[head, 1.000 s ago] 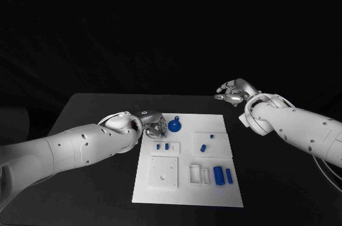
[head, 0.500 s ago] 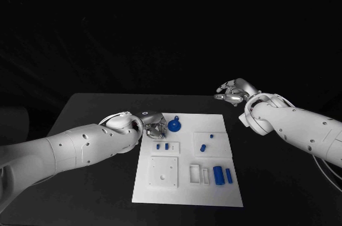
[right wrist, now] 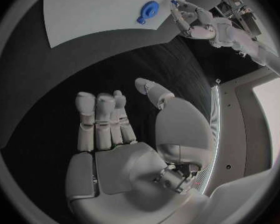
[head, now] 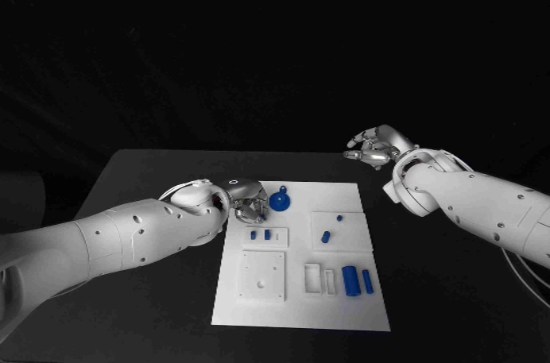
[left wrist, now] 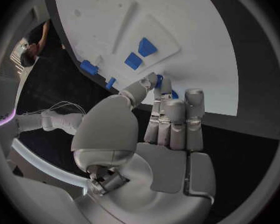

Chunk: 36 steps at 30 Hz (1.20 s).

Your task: Assemble the parts on the task board

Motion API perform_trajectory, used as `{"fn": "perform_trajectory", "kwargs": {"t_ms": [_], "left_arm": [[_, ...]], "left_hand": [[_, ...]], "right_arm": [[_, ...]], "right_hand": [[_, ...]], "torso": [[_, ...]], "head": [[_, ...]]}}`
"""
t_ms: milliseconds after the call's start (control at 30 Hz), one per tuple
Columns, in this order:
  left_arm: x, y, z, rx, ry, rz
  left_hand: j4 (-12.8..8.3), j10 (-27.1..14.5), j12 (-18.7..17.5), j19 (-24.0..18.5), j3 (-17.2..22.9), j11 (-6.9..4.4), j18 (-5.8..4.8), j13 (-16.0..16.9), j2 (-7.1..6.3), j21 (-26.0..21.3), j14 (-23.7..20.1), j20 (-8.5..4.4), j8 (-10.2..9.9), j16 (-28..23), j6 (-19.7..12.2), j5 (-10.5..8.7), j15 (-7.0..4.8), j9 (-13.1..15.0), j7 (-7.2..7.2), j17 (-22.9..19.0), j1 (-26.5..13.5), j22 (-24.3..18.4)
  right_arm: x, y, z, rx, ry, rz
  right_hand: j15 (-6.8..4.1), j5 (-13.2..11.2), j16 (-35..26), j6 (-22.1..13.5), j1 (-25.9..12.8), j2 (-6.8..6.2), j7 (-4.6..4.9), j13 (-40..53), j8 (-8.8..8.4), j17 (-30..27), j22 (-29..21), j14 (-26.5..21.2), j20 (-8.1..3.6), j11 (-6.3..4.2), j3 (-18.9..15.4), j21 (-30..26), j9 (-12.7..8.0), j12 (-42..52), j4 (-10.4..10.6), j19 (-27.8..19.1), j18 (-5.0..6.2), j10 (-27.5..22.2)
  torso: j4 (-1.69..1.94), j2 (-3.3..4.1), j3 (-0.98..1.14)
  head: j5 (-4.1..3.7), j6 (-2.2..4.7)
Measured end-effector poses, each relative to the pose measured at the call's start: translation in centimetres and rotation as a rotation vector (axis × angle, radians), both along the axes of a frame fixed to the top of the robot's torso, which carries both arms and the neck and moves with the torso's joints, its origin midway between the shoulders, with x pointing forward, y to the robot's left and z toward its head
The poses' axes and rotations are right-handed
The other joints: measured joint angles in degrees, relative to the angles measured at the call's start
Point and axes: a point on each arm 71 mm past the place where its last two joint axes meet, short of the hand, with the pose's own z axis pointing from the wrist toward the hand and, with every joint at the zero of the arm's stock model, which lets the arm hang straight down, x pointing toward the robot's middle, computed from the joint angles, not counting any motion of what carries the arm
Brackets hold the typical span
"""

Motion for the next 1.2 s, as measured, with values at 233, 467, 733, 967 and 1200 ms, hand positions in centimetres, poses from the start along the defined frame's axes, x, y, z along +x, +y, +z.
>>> {"fn": "perform_trajectory", "kwargs": {"t_ms": [233, 467, 733, 967, 1200], "left_arm": [[-0.04, -0.16, -0.12, 0.004, 0.004, -0.004], [0.01, -0.27, -0.16, 0.007, 0.005, -0.003], [0.1, -0.59, -0.24, 0.026, -0.003, -0.008], [0.04, -0.8, -0.27, 0.04, -0.01, -0.016], [-0.05, -0.83, -0.32, 0.046, -0.014, -0.017]], "left_hand": [[-0.07, 0.01, -0.17, 0.0, -0.07, 0.01, 0.0, -0.03, -0.01, 0.0, 0.08, 0.01, 0.0, 0.0, 0.13, -0.01, 0.08, -0.01, 0.13, 0.0, 0.01, 0.0], [-0.19, 0.12, -0.21, -0.09, 0.04, 0.13, -0.02, -0.02, -0.07, 0.0, 0.09, 0.1, -0.01, 0.0, 0.12, -0.11, 0.09, -0.07, 0.13, 0.0, 0.02, -0.01], [-0.26, 0.13, -0.2, -0.09, 0.07, 0.13, -0.02, 0.15, -0.11, 0.22, 0.09, 0.11, -0.01, 0.0, 0.12, -0.12, 0.09, -0.02, 0.13, 0.0, 0.04, -0.01], [-0.08, -0.17, -0.6, -0.34, 0.26, 0.44, -0.03, -0.09, -0.12, 0.22, 0.09, 0.26, -0.14, 0.0, -0.08, -0.12, 0.11, -0.24, 0.33, -0.1, 0.03, -0.01], [-0.07, -0.37, -0.83, -0.67, 0.27, 0.64, -0.04, -0.12, -0.38, 0.22, 0.16, 0.15, -0.47, 0.0, -0.31, -0.12, 0.21, -0.51, 0.53, -0.16, -0.22, 0.03]], "right_arm": [[0.0, 0.02, 0.0, 0.0, 0.0, 0.0], [0.0, 0.02, 0.0, 0.0, 0.0, 0.001], [-0.01, 0.06, 0.0, 0.0, 0.0, 0.002], [0.0, 0.06, 0.0, -0.001, 0.0, 0.001], [0.0, 0.05, 0.0, -0.001, 0.0, 0.001]], "right_hand": [[0.0, 0.0, 0.0, 0.01, 0.0, 0.0, -0.03, -0.05, 0.0, 0.0, -0.01, 0.0, 0.0, 0.0, 0.0, 0.0, 0.0, 0.0, 0.0, -0.01, 0.0, 0.0], [0.01, 0.0, 0.0, 0.08, 0.0, 0.0, -0.12, -0.05, 0.0, -0.01, 0.04, -0.01, 0.01, 0.0, 0.0, 0.0, -0.01, 0.0, 0.0, -0.01, -0.01, 0.0], [0.01, 0.0, 0.0, 0.08, 0.0, 0.0, -0.13, -0.1, 0.0, -0.02, 0.04, -0.01, 0.01, 0.0, -0.16, 0.0, -0.01, 0.0, -0.16, -0.01, 0.0, 0.0], [-0.14, 0.0, 0.0, 0.09, 0.0, 0.0, -0.15, -0.1, 0.0, 0.04, 0.03, 0.14, 0.08, 0.0, -0.16, 0.0, 0.03, 0.0, -0.16, -0.08, 0.0, 0.0], [-0.14, 0.0, 0.0, -0.05, 0.0, 0.0, -0.01, -0.1, 0.0, 0.03, 0.03, 0.14, 0.08, 0.0, -0.16, 0.0, 0.03, 0.0, -0.16, -0.08, 0.0, 0.0]], "torso": [[-0.01, 0.0, 0.02], [0.05, 0.01, -0.01], [0.07, 0.0, -0.04], [-0.02, 0.0, -0.04], [0.01, -0.01, -0.05]], "head": [[-0.03, -0.04], [-0.09, -0.14], [-0.17, -0.14], [-0.17, -0.21], [-0.3, -0.22]]}}
